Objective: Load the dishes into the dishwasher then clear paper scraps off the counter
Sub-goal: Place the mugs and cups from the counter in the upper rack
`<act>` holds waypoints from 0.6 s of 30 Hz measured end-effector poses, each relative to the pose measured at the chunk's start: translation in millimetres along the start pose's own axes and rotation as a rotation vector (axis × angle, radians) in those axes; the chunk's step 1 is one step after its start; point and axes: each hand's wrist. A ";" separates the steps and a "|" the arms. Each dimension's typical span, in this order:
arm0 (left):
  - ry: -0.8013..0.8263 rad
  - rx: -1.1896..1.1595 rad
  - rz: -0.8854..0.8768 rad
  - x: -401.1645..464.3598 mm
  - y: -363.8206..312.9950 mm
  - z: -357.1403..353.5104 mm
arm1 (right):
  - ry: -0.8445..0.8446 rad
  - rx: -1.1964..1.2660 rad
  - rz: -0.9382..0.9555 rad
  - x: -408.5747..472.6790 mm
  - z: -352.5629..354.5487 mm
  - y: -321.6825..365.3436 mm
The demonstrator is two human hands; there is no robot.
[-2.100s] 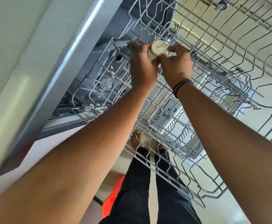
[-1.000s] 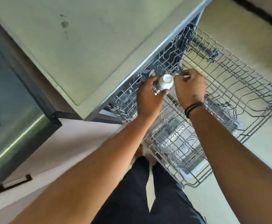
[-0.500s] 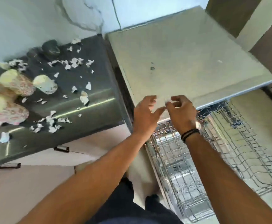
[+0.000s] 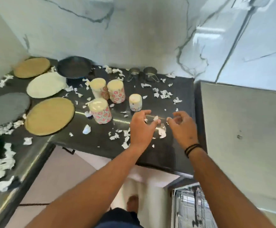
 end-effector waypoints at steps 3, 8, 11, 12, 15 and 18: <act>-0.072 0.041 -0.003 34.4 11.7 26.0 | 0.046 -0.015 0.042 26.1 -33.1 27.5; -0.082 0.050 0.117 76.4 36.6 44.4 | 0.124 -0.077 0.091 59.9 -74.4 53.4; -0.064 0.047 0.182 94.4 44.8 45.0 | 0.179 -0.111 0.080 75.9 -94.9 58.9; -0.053 0.048 0.195 100.2 47.7 43.7 | 0.197 -0.115 0.070 81.3 -101.7 59.8; -0.014 0.056 0.233 113.0 54.6 37.8 | 0.243 -0.127 0.056 92.1 -116.3 61.4; -0.002 0.081 0.233 119.0 58.0 33.2 | 0.259 -0.085 0.043 96.4 -122.9 61.0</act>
Point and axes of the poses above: each hand's wrist, its own x-axis towards the middle knuckle, its own z-axis out of the back of the hand, y = z × x, and after that the axes turned 7 degrees about -x, right-handed
